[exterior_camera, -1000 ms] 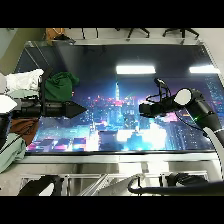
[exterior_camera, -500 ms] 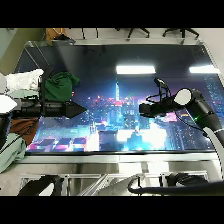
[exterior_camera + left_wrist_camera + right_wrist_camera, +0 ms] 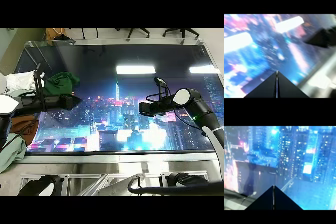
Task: Fold the shirts.
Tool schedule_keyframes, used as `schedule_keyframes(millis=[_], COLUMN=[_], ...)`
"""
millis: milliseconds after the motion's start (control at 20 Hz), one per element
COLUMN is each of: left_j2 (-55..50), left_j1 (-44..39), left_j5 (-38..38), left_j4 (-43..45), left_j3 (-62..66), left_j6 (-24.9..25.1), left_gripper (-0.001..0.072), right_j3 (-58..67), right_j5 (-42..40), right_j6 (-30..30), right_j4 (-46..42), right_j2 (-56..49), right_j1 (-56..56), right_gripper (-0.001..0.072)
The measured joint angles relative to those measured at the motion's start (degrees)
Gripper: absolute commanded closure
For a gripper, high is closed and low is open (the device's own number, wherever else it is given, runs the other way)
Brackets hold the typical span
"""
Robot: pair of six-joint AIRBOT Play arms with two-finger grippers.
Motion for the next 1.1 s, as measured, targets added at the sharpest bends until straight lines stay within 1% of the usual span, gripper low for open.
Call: schedule_keyframes(millis=[50,100,150,200,250,300,350,450,600,800,900,950,1000,1050,1100], left_j2=[-0.5,-1.5,-2.9,-4.6,-6.9,-9.3,-12.2,-17.9,-26.5,-37.8,-42.5,-45.0,-46.9,-48.9,-50.4], left_j1=[0.5,1.6,3.2,5.0,7.3,9.4,11.7,15.8,19.5,20.6,20.2,20.0,19.9,19.8,19.8], left_j5=[4.0,8.1,11.7,14.6,17.1,18.9,20.5,23.6,27.1,26.8,25.4,24.5,23.6,22.1,20.0], left_j4=[4.3,8.5,11.7,13.9,15.8,17.1,18.1,19.5,20.5,19.5,18.4,18.1,17.9,17.4,16.8], left_j3=[0.0,0.0,0.0,0.0,0.0,0.0,0.0,0.0,1.6,7.8,12.1,14.6,16.7,19.1,21.3], left_j6=[0.0,0.0,0.0,-0.1,-0.1,-0.1,-0.2,-0.4,-0.5,-0.7,-0.7,-0.7,-0.8,-1.0,-1.5], left_gripper=[0.0535,0.0188,0.0036,0.0032,0.0032,0.0032,0.0032,0.0031,0.003,0.0022,0.0036,0.0177,0.0535,0.0691,0.0692], right_j3=[0.0,0.0,0.0,0.0,0.0,0.0,0.0,0.0,0.0,0.0,0.0,0.0,0.0,0.0,0.0], right_j5=[0.0,0.0,0.0,-0.1,-0.2,-0.4,-0.7,-1.6,-2.5,-2.9,-3.0,-3.0,-3.0,-3.0,-2.8], right_j6=[0.0,0.0,0.0,0.0,0.0,0.0,0.0,0.1,0.2,0.2,0.2,0.2,0.2,0.2,0.2], right_j4=[0.0,0.0,0.0,0.0,0.0,0.0,0.0,0.0,0.0,-0.2,-0.4,-0.4,-0.4,-0.4,-0.4], right_j2=[-0.7,-1.3,-2.2,-3.3,-4.4,-5.6,-6.8,-8.9,-11.0,-12.0,-12.2,-12.3,-12.3,-12.3,-12.3], right_j1=[0.0,0.0,0.0,0.0,0.0,0.0,0.0,0.0,0.0,0.0,0.0,0.0,0.0,0.0,0.0], right_gripper=[0.0687,0.0681,0.0681,0.0667,0.0493,0.0292,0.0206,0.021,0.021,0.021,0.0212,0.0214,0.0215,0.0215,0.0217])
